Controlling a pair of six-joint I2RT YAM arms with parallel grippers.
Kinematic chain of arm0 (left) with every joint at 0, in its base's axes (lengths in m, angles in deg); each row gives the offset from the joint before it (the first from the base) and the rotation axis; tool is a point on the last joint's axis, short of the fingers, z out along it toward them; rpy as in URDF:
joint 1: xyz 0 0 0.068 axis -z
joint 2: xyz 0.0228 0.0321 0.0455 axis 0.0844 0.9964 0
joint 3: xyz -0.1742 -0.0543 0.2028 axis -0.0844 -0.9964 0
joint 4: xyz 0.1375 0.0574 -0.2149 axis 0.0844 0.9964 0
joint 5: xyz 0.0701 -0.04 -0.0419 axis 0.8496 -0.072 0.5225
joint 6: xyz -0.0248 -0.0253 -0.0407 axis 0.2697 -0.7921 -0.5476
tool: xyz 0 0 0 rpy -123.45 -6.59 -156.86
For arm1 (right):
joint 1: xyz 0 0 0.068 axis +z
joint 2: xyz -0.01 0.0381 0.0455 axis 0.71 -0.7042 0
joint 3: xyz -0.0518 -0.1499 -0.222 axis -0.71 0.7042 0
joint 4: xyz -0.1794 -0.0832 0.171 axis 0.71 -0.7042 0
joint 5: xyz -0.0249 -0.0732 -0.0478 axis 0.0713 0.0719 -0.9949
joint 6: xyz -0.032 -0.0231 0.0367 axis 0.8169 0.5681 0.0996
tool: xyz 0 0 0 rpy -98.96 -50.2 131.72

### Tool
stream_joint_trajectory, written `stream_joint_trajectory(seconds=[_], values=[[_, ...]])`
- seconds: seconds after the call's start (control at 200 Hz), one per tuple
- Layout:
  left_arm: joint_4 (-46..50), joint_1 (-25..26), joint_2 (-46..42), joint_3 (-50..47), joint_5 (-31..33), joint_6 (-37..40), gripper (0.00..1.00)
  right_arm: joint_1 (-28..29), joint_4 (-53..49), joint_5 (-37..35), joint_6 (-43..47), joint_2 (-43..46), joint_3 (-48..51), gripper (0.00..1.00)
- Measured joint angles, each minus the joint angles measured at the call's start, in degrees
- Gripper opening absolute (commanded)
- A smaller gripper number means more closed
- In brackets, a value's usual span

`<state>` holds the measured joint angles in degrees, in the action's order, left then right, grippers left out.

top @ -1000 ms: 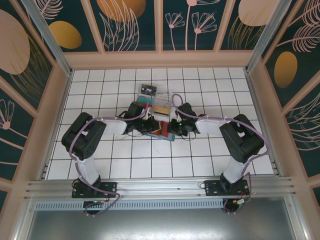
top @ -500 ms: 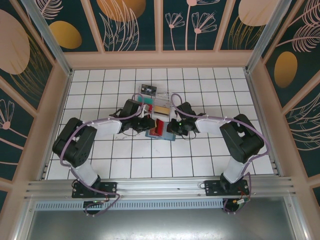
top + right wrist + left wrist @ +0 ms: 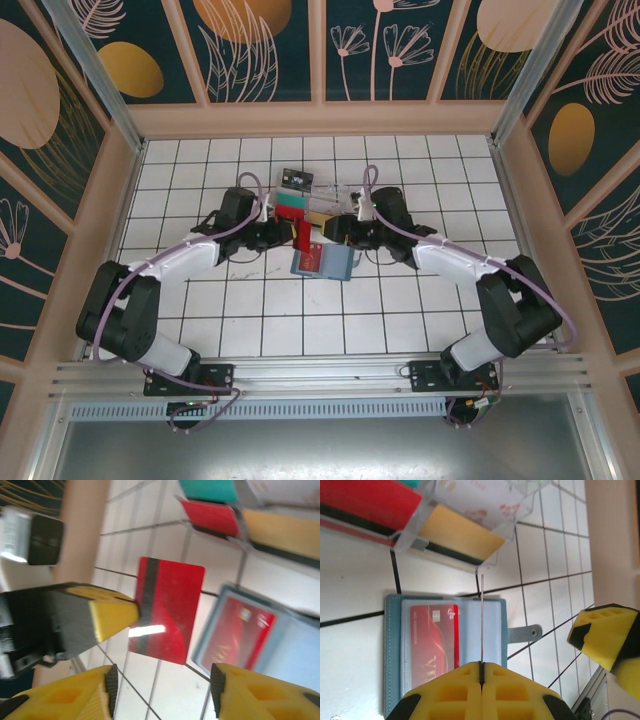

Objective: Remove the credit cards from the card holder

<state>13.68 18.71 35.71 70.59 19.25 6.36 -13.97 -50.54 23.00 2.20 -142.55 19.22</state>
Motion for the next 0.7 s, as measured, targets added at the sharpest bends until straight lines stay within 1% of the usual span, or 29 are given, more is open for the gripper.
stream_joint_trajectory(seconds=[0.075,0.285,0.465,0.701], values=[[-0.79,-0.72,-1.57,0.00,-0.02,-1.05,0.00,-1.40,5.68,1.62,-2.23,0.44,1.31,0.71],[-5.77,-1.07,-2.47,0.00,-0.15,-6.78,0.00,-3.10,20.65,4.55,-12.46,-1.70,3.13,0.73],[-12.68,-2.64,-4.11,0.00,-0.28,-13.07,0.00,-3.10,31.89,7.28,-21.51,-6.73,3.06,0.69],[-24.28,-4.07,-3.96,0.00,-1.99,-22.23,0.00,-3.10,38.38,9.86,-29.22,-11.37,0.02,0.62]])
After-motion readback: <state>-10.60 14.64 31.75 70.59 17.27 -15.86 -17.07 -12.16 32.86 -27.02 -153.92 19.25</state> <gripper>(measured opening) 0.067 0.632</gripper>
